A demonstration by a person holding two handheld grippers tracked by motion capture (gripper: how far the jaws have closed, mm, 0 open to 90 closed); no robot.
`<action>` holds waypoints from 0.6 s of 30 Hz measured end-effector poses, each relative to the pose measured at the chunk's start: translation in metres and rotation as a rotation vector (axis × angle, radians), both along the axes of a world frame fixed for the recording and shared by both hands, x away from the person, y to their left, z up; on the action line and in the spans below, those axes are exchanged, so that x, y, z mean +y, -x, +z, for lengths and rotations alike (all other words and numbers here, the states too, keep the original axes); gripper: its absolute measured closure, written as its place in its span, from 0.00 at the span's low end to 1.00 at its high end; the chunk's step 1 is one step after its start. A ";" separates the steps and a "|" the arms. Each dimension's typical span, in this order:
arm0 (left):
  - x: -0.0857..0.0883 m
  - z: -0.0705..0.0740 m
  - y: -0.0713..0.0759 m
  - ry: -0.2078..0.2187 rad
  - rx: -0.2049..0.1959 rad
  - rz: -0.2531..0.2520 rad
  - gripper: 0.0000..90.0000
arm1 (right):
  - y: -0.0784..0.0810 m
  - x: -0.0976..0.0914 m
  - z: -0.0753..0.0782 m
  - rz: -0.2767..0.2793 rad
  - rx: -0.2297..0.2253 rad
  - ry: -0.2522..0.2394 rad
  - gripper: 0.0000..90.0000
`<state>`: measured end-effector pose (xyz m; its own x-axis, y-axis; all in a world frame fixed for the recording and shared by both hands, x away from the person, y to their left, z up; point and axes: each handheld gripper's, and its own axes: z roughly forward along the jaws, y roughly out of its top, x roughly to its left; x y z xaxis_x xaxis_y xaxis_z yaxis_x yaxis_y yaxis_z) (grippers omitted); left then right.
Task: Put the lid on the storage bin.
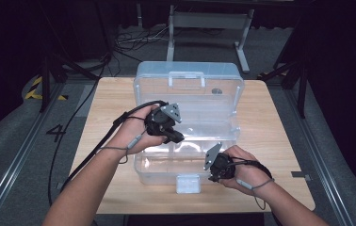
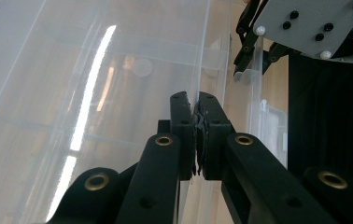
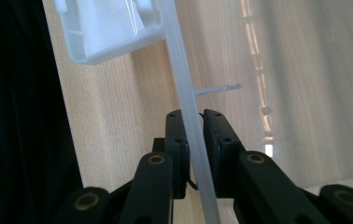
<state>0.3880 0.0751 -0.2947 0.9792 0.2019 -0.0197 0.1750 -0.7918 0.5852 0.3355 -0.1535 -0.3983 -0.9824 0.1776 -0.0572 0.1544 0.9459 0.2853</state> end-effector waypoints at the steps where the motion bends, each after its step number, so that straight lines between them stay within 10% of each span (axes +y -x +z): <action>1: 0.000 0.000 0.000 -0.001 -0.003 0.002 0.96 | 0.000 0.000 0.000 -0.001 -0.002 0.001 0.90; 18: 0.000 -0.002 0.001 0.006 0.010 -0.004 0.96 | 0.001 -0.003 0.008 0.002 -0.007 -0.039 0.88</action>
